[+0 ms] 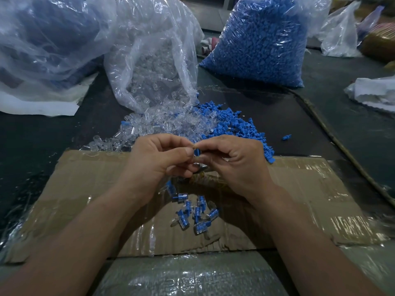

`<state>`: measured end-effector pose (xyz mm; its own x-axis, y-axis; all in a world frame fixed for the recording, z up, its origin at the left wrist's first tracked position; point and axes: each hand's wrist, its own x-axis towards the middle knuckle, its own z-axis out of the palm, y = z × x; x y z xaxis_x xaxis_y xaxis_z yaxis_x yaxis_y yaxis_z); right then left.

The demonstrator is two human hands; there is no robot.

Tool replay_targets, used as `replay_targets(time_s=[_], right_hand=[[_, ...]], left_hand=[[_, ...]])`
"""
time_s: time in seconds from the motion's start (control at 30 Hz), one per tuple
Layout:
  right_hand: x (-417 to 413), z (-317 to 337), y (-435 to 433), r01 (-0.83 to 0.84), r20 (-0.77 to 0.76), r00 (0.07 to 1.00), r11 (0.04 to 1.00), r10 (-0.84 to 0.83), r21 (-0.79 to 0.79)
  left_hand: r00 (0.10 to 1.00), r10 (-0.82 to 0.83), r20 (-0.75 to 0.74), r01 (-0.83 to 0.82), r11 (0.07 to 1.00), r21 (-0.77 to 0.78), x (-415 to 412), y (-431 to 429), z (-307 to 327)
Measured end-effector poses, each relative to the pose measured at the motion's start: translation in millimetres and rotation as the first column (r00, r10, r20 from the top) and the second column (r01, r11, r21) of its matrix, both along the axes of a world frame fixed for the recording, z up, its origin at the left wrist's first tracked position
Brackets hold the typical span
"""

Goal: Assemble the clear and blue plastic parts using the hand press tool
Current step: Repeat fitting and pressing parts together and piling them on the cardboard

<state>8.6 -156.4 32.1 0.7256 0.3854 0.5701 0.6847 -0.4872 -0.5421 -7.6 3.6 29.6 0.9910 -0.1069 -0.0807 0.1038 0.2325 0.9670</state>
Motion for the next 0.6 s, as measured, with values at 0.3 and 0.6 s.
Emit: replay_targets(time_s=[0.3, 0.6], right_hand=[[-1.0, -0.2, 0.5, -0.055, 0.034, 0.998, 0.998, 0.055, -0.011], [8.9, 10.6, -20.6, 0.045, -0.425, 0.886, 0.947, -0.185, -0.317]], left_hand=[[1.000, -0.017, -0.003, 0.017, 0.998, 0.058, 0.4, -1.0, 0.8], [0.995, 0.091, -0.040, -0.094, 0.992, -0.079, 0.2, -0.3, -1.5]])
